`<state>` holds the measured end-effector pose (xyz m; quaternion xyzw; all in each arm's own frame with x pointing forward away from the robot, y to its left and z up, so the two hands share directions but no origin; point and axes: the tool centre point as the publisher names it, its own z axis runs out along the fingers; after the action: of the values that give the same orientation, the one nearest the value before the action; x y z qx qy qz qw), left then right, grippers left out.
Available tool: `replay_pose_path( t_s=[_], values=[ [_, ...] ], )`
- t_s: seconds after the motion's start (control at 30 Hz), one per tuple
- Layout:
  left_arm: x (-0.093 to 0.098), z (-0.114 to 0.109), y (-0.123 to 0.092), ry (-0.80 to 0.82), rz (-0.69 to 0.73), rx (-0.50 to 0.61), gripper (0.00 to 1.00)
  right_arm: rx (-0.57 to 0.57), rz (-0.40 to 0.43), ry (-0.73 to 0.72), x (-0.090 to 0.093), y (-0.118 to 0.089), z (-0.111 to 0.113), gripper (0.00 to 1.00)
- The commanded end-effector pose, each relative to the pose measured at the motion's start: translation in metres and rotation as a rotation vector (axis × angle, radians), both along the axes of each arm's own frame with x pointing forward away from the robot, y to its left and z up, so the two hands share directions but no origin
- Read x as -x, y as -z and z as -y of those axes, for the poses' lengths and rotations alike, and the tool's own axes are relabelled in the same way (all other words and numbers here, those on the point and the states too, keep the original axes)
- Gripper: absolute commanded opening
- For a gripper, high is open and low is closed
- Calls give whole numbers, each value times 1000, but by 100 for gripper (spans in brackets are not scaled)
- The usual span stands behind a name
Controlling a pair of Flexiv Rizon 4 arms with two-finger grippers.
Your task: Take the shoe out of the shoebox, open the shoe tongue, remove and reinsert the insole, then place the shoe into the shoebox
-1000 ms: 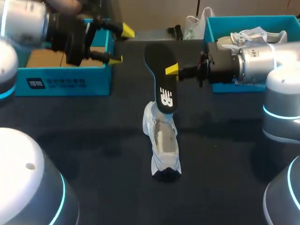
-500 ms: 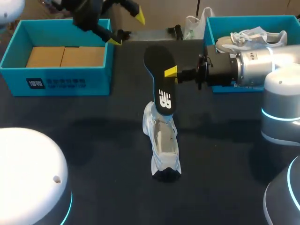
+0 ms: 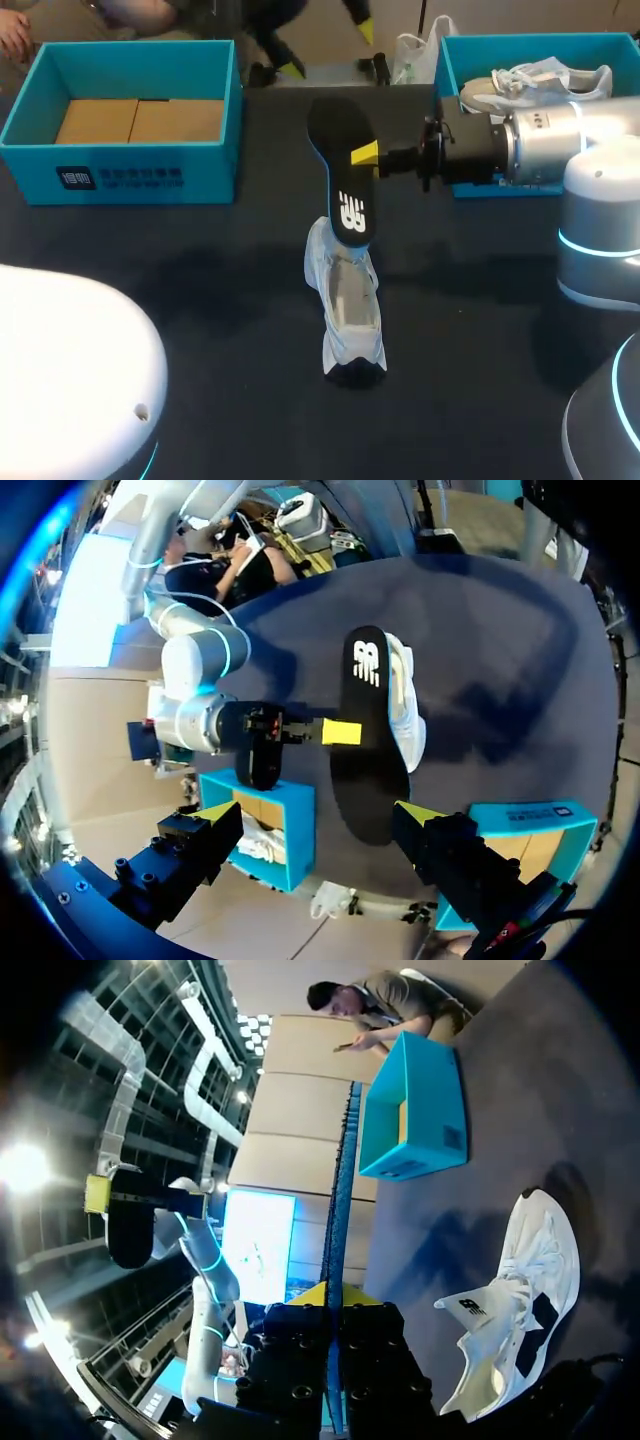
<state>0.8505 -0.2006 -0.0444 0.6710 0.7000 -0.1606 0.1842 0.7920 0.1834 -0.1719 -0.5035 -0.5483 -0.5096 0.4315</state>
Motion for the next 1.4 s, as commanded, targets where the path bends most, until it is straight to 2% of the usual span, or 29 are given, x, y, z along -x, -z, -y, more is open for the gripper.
replay_pose_path(
  t_s=[0.03, 0.37, 0.67, 0.8, 0.97, 1.03, 1.1, 1.13, 1.4],
  values=[
    [-3, 14, -3, -25, -11, -422, 100, 3, -1, 2, 0, 0, -2, 0],
    [-16, 11, 2, -54, -16, -486, 100, 3, -1, 2, 0, 0, -2, 0],
    [-29, -8, 1, -105, -26, -428, 100, 3, -1, 2, 0, 0, -2, 0],
    [-23, -25, 2, -134, -5, -307, 100, 3, -1, 2, 0, 0, -2, 0],
    [-9, -57, 15, -188, 10, -9, 100, 3, -1, 2, 0, 0, -2, 0],
    [-2, -65, 22, -201, 4, 145, 100, 3, -1, 2, 0, 0, -2, 0],
    [1, -71, 28, -254, -24, 247, 100, 3, -1, 2, 0, 0, -2, 0],
    [3, -74, 29, -290, -60, 239, 100, 3, -1, 2, 0, 0, -2, 0],
    [3, -74, 29, -290, -60, 239, 100, 3, -1, 2, 0, 0, -2, 0]
  ],
)
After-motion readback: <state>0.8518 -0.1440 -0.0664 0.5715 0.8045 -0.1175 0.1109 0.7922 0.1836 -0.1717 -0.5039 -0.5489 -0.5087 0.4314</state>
